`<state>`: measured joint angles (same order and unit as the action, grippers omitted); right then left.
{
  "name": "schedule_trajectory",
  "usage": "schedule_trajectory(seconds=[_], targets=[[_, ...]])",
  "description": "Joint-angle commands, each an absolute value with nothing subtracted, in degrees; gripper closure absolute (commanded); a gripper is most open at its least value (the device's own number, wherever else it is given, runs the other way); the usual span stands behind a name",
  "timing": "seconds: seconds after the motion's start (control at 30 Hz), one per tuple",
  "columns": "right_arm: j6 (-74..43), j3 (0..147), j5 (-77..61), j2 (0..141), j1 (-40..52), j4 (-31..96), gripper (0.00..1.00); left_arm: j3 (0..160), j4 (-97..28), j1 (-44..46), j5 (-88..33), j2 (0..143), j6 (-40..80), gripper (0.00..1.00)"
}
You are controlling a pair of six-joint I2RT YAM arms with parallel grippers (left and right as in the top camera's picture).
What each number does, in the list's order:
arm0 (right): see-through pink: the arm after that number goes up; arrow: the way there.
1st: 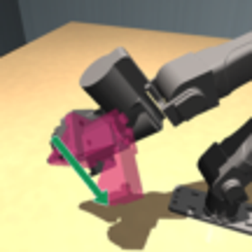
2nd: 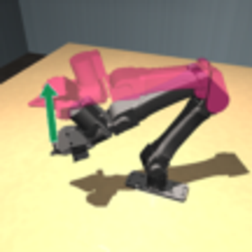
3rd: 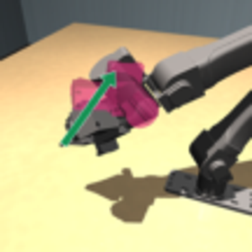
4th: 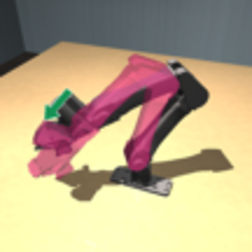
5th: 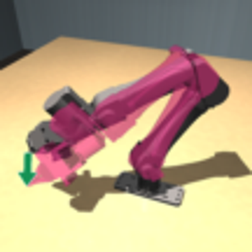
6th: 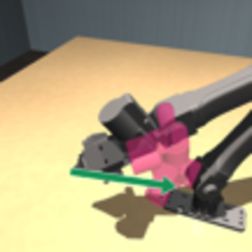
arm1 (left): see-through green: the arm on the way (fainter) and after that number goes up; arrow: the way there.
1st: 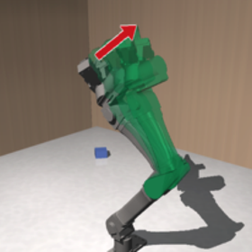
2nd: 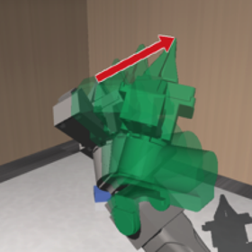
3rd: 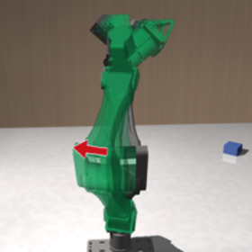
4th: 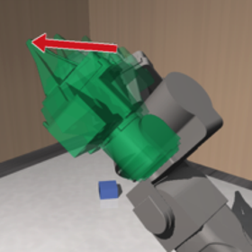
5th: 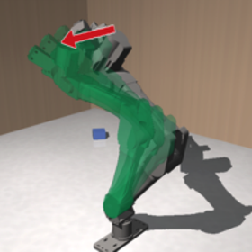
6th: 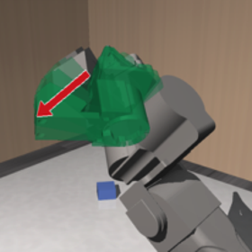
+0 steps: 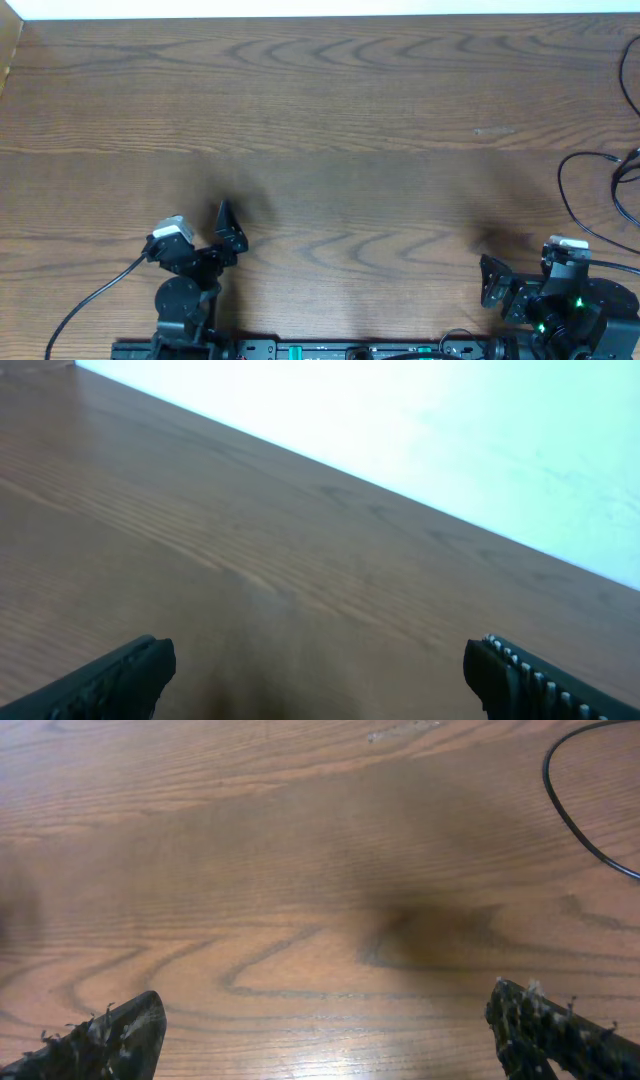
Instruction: Untangle cables
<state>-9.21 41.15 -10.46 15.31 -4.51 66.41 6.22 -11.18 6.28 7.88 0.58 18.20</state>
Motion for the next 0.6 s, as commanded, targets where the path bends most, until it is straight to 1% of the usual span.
schedule_trajectory(seconds=[0.0,0.13,0.23,0.57], targets=[[-9.82,41.04,-10.07,15.27,-4.03,66.46,0.01,4.23,-9.28,5.04,8.67,0.08,17.87,0.03],[-9.82,41.04,-10.07,15.27,-4.03,66.48,0.01,2.5,-7.4,3.38,8.71,0.08,17.85,0.03],[-9.82,41.04,-10.07,15.27,-4.03,66.46,0.01,0.12,-2.87,2.92,8.62,0.08,17.89,0.03],[-9.82,41.04,-10.07,15.27,-4.03,66.46,0.01,0.21,-3.33,2.92,8.56,0.08,17.87,0.02]])
